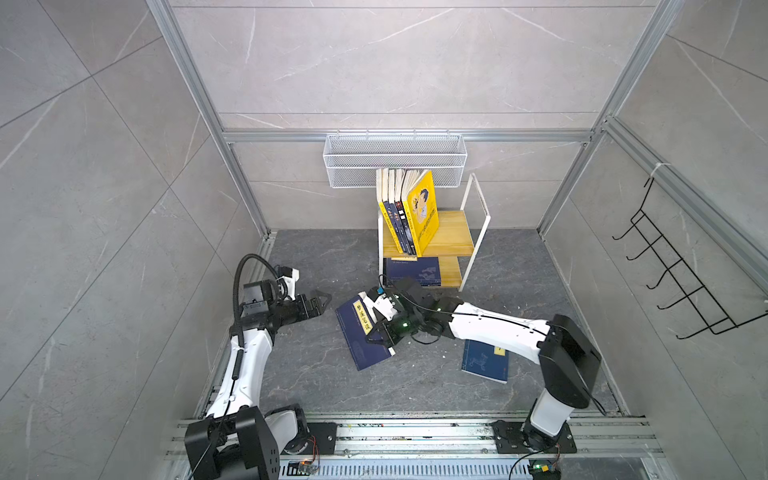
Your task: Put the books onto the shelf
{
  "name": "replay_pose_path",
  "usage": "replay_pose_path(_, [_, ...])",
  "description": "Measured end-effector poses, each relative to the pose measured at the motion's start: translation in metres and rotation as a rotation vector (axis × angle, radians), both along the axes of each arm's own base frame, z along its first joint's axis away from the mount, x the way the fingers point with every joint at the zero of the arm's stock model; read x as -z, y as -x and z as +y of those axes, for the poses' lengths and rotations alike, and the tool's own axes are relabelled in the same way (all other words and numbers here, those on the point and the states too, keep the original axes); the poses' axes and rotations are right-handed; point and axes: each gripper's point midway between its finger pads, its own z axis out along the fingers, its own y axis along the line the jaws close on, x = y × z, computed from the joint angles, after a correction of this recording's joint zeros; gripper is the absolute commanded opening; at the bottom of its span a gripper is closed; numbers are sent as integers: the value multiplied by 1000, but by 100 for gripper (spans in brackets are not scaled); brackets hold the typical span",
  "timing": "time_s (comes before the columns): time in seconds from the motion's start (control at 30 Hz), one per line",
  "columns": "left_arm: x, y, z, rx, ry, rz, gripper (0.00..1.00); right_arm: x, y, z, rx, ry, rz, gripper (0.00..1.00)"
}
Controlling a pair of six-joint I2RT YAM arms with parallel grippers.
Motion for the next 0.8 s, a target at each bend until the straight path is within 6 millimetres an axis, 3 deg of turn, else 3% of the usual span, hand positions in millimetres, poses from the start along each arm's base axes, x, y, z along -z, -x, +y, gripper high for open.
replay_pose_path(0.2, [-55,8,-28,245,-52,-213,100,-25,16,-21,-171,2,-209,0])
replay_pose_path(0.4, [-81,38,-48,510,-119,-371,99,-9,29,-40,-315,86,-296,1])
replay_pose_path(0.6, [-91,78,-71,736,-93,-485,97,0,27,-55,-403,182,-381,0])
replay_pose_path(0.8, [-81,98,-93,880,-55,-498,96,-8,27,-57,-472,209,-462,0])
